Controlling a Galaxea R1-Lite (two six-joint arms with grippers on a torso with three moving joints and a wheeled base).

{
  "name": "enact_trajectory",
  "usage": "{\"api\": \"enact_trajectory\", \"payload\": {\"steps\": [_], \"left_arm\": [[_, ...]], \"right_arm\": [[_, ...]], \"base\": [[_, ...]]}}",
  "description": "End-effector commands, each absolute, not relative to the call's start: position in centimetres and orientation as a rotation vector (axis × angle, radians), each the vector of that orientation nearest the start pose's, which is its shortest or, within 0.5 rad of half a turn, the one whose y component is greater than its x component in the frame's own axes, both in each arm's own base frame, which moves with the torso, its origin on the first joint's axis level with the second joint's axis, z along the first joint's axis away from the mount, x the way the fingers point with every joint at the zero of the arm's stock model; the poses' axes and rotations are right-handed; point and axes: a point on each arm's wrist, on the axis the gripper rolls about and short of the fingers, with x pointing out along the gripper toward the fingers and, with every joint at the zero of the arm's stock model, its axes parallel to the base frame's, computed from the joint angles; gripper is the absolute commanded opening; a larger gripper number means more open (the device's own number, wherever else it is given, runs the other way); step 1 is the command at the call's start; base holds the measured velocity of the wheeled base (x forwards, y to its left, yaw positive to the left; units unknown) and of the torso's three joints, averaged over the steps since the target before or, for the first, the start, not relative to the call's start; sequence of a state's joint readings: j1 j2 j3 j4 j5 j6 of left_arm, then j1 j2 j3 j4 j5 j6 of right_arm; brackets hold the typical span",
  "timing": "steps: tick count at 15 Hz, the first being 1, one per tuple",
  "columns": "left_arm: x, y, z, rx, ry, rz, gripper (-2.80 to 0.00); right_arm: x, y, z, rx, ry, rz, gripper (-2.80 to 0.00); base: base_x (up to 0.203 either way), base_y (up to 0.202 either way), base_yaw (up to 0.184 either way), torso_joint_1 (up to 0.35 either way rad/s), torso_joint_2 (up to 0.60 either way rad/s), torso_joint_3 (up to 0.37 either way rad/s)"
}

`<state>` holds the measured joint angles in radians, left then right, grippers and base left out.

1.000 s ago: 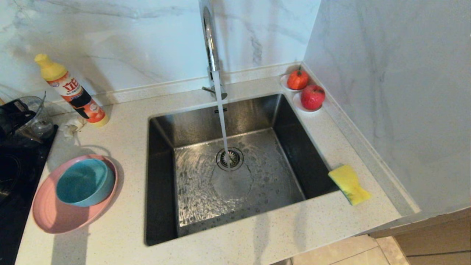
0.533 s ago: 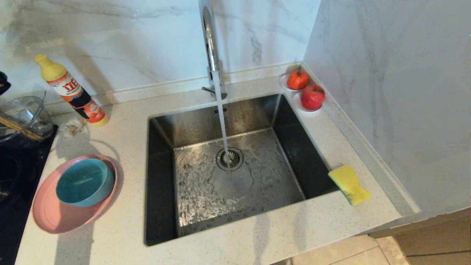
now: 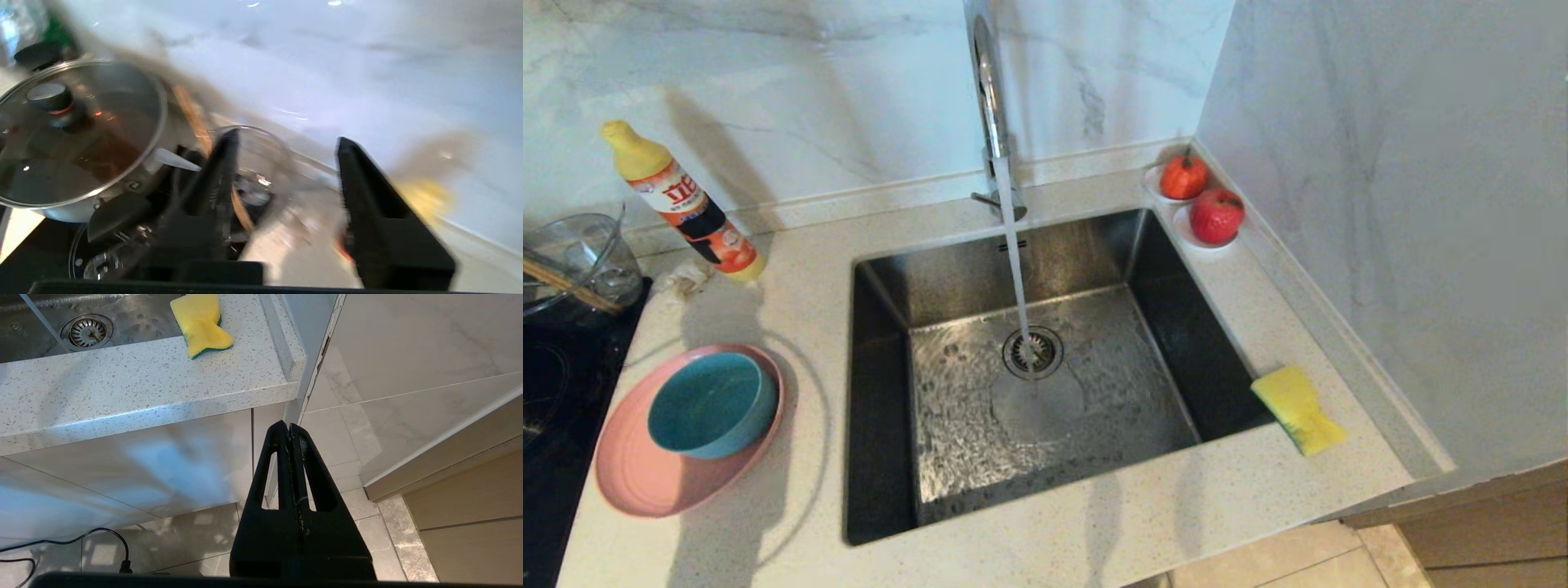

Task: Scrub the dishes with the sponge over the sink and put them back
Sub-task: Pick up a bowl and the sponge

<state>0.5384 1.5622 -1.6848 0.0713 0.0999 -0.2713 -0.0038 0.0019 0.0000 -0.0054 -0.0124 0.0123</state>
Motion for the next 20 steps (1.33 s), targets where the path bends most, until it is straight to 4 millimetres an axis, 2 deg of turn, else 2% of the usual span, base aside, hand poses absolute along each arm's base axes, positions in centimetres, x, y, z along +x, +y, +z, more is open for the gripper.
{"api": "enact_trajectory", "payload": {"steps": [1,5,7,9,10,14,17,19,20], "left_arm": [[17.1,9.4,42.1,-0.245,-0.151,0.508,-2.80],[11.0,4.1,40.9,-0.244,-0.063,0.299,-2.80],[7.6,2.1,39.2,-0.185,-0.039,0.198,-2.80],[3.7,0.7,36.7,-0.130,-0.036,0.129,-2.80],[1.9,0.1,35.2,-0.103,-0.038,0.092,-2.80],[-3.9,-1.0,26.9,-0.019,0.023,-0.072,-2.80],[-5.0,-0.8,20.2,0.026,0.108,-0.140,-2.80],[-5.1,-0.5,16.6,0.053,0.150,-0.122,-2.80],[-5.4,-0.4,15.4,0.063,0.129,-0.114,-2.80]], "right_arm": [[-2.3,0.0,7.6,0.012,-0.005,-0.016,-2.80],[-2.3,0.0,7.6,0.012,-0.003,-0.017,-2.80],[-2.3,0.0,7.6,0.012,-0.003,-0.016,-2.80],[-2.3,0.0,7.6,0.012,-0.003,-0.015,-2.80],[-2.3,0.0,7.6,0.012,-0.003,-0.016,-2.80],[-2.3,0.0,7.6,0.012,-0.004,-0.015,-2.80],[-2.3,0.0,7.6,0.012,-0.004,-0.016,-2.80],[-2.3,0.0,7.6,0.012,-0.003,-0.015,-2.80],[-2.3,0.0,7.6,0.012,-0.003,-0.017,-2.80]], "base": [[0.000,0.000,0.000,0.000,0.00,0.000],[0.000,0.000,0.000,0.000,0.00,0.000],[0.000,0.000,0.000,0.000,0.00,0.000],[0.000,0.000,0.000,0.000,0.00,0.000],[0.000,0.000,0.000,0.000,0.00,0.000],[0.000,0.000,0.000,0.000,0.00,0.000],[0.000,0.000,0.000,0.000,0.00,0.000],[0.000,0.000,0.000,0.000,0.00,0.000],[0.000,0.000,0.000,0.000,0.00,0.000]]}}
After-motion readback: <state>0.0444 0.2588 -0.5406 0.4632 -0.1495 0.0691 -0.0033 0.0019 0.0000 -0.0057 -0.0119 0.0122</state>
